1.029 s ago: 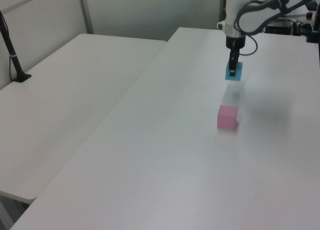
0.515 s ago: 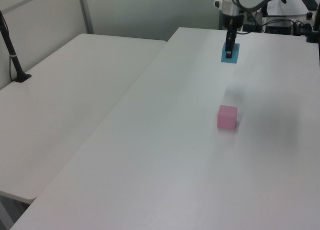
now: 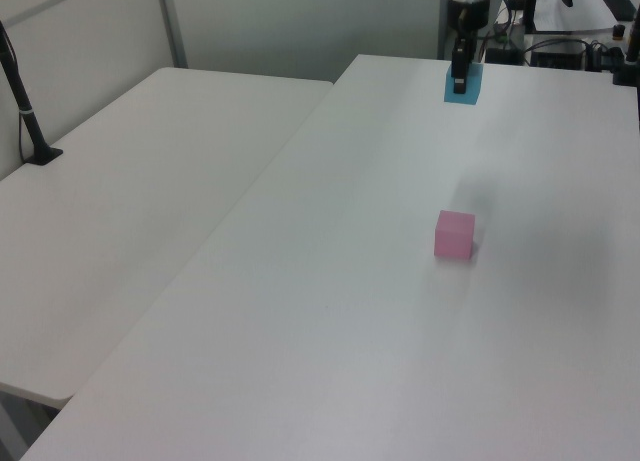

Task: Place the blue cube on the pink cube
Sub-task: 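Lift the light-blue cube and carry it above the pink cube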

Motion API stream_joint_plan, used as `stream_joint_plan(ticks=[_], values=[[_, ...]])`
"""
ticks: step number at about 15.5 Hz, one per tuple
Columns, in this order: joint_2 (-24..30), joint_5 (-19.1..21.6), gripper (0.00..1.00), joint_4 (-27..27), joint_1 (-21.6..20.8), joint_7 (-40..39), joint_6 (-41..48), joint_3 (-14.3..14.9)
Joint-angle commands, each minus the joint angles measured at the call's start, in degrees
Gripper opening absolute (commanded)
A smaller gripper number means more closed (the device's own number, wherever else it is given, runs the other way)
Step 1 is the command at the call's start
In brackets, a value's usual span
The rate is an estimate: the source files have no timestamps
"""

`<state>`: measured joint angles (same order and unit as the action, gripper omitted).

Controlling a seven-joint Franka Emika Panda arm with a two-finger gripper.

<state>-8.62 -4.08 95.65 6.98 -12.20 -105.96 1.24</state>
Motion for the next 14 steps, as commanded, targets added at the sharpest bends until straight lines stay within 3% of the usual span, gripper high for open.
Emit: stream_joint_plan(ticks=[1,9,14], values=[[1.6,0.0,0.27,0.3,-3.9,6.0,1.8,0.2],[4.9,0.0,0.27,5.7,-17.0,16.2,2.0,0.2],[9.6,1.6,0.27,11.1,-20.0,17.2,2.0,0.2]])
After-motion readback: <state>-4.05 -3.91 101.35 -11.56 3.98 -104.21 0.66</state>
